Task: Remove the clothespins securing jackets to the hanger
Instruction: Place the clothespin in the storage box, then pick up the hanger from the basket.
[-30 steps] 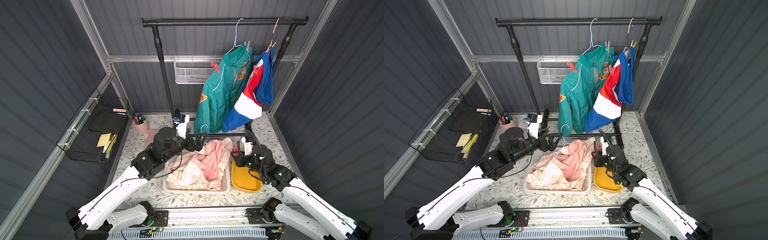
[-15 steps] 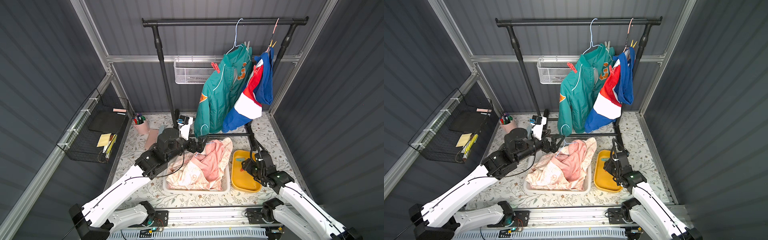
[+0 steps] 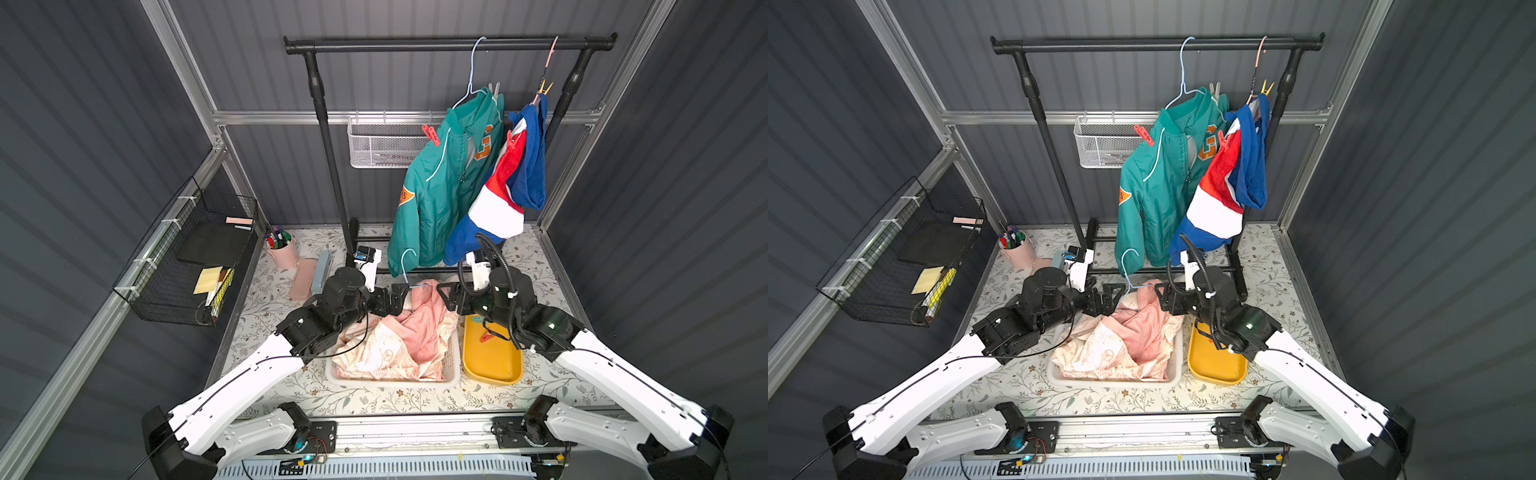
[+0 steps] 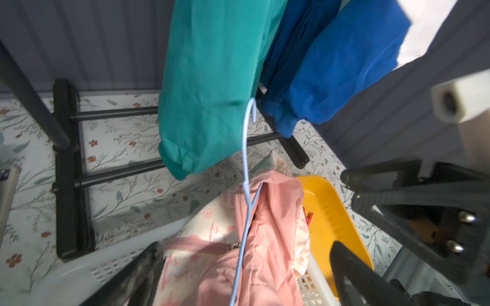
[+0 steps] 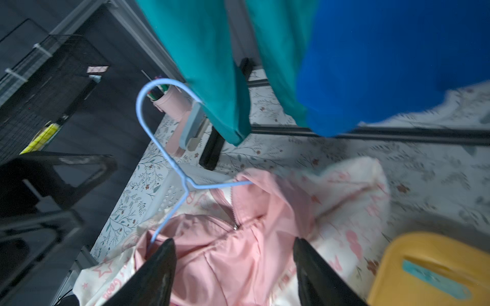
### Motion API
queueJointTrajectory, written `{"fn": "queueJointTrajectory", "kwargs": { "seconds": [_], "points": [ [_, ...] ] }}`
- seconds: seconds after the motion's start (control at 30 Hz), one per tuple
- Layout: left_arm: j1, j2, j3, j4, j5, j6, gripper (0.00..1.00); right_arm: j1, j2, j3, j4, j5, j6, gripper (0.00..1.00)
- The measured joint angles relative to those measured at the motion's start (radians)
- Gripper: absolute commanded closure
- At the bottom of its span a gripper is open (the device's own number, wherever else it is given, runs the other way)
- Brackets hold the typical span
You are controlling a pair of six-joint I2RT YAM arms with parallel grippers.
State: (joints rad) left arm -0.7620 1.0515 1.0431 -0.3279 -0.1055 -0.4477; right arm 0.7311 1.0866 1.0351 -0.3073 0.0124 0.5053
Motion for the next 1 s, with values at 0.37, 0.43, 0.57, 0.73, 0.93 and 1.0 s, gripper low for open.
{"fn": "queueJointTrajectory", "kwargs": {
  "seconds": [0.37,0.43,0.57,0.73,0.93,1.0],
  "points": [
    [0.0,-0.101,-0.056,-0.052,-0.04,-0.077,0.02,0.024,0.257,0.109,0.106,-0.148,-0.095,0.36],
    [0.0,-0.1,-0.068,-0.055,-0.04,-0.082,0.02,0.029,0.282,0.126,0.114,-0.16,-0.101,0.38],
    [0.0,-0.1,-0.083,-0.057,-0.04,-0.087,0.01,0.035,0.308,0.15,0.129,-0.166,-0.115,0.44],
    [0.0,-0.1,-0.086,-0.058,-0.032,-0.087,0.01,0.035,0.333,0.162,0.136,-0.163,-0.138,0.53],
    [0.0,-0.11,-0.087,-0.07,-0.024,-0.087,0.01,0.035,0.372,0.163,0.135,-0.166,-0.15,0.65],
    [0.0,-0.116,-0.087,-0.074,-0.021,-0.088,0.01,0.035,0.377,0.164,0.135,-0.17,-0.154,0.73]
  ]
}}
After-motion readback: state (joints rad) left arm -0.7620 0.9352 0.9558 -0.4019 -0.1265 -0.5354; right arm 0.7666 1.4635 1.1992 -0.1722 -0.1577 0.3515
